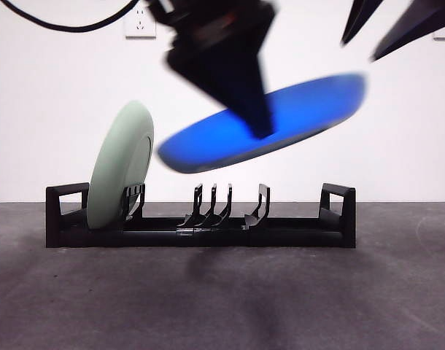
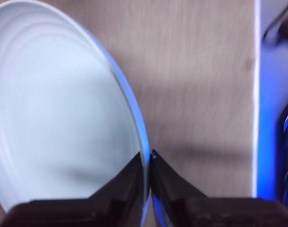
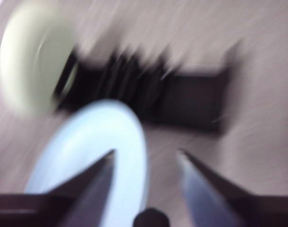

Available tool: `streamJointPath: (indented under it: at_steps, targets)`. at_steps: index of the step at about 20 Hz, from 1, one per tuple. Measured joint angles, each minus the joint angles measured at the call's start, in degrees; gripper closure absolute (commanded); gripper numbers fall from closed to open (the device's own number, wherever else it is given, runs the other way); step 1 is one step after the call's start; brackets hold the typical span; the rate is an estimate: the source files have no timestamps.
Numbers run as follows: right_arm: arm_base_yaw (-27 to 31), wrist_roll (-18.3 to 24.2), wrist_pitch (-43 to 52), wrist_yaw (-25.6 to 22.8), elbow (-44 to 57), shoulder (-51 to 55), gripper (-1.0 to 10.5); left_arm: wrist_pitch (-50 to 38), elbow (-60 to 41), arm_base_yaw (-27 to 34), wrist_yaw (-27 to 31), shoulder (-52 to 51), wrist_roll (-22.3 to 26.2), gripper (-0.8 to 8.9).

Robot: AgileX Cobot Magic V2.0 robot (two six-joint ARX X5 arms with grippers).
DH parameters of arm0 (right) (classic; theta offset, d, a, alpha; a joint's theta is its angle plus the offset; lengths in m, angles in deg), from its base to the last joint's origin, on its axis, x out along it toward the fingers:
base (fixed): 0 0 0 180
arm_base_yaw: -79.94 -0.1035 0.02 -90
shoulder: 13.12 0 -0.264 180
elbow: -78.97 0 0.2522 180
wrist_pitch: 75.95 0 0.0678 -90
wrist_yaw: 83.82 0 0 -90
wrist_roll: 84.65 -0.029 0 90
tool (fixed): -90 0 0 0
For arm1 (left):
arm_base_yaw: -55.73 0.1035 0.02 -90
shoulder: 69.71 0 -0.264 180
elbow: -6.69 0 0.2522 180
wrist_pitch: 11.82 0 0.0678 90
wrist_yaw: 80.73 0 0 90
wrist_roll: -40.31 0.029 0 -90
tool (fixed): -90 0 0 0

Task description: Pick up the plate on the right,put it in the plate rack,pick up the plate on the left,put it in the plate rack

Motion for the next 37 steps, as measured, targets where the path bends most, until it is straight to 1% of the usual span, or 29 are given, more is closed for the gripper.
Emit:
streamJointPath:
  at_steps: [2,4,5,8,9,10,11,12,13,14,16,19,23,28,37]
  targets:
    - [1.22,0.09,1.09,-4.0,0.0,3.19,6.0,-5.33,0.0,1.66,-5.01,-0.02,-3.78,8.22]
    - [1.77,0.2,2.58,-6.88,0.0,6.4,6.0,-10.75,0.02,4.87,-8.7,-0.02,-7.85,8.22]
    - [1.79,0.24,3.39,-8.09,0.0,8.11,6.0,-14.21,0.0,7.34,-11.72,-0.02,-10.45,8.22]
    - [1.81,0.24,4.31,-11.41,0.0,11.61,6.0,-23.3,0.02,15.5,-24.72,0.0,-18.58,8.22]
    - [1.81,0.24,4.28,-12.07,0.0,12.13,6.0,-27.12,0.02,18.73,-29.64,0.09,-22.36,8.22]
    - [1.81,0.24,4.26,-12.61,0.0,12.33,6.0,-30.75,0.02,21.4,-32.85,0.33,-25.97,8.22]
    - [1.81,0.24,4.24,-12.87,0.0,12.35,6.0,-34.56,0.02,23.8,-34.88,0.87,-29.53,8.22]
    - [1.81,0.24,4.24,-12.87,0.0,12.33,6.0,-36.39,0.02,24.9,-35.76,1.2,-31.26,8.22]
    - [1.81,0.24,4.22,-12.87,0.0,12.33,6.0,-39.63,0.04,26.67,-37.0,2.01,-34.29,8.22]
    - [1.81,0.24,4.24,-12.87,0.0,12.33,6.0,-41.46,0.15,27.74,-37.68,2.69,-36.15,8.22]
    - [1.81,0.24,4.22,-12.87,0.0,12.33,6.0,-42.23,1.7,29.66,-39.06,4.79,-39.8,8.22]
    - [1.81,0.24,4.24,-12.9,0.0,12.33,6.0,-42.12,4.7,31.06,-39.56,8.39,-42.34,8.22]
    - [1.81,0.24,4.22,-12.94,0.0,12.33,6.0,-42.03,8.26,32.2,-39.54,12.98,-43.56,8.22]
    - [1.81,0.26,4.22,-13.03,0.0,12.33,6.0,-41.77,9.6,33.4,-39.32,16.09,-43.69,8.22]
    - [1.81,0.26,4.22,-13.03,0.0,11.37,6.0,-36.13,9.6,33.94,-38.88,19.69,-42.88,8.15]
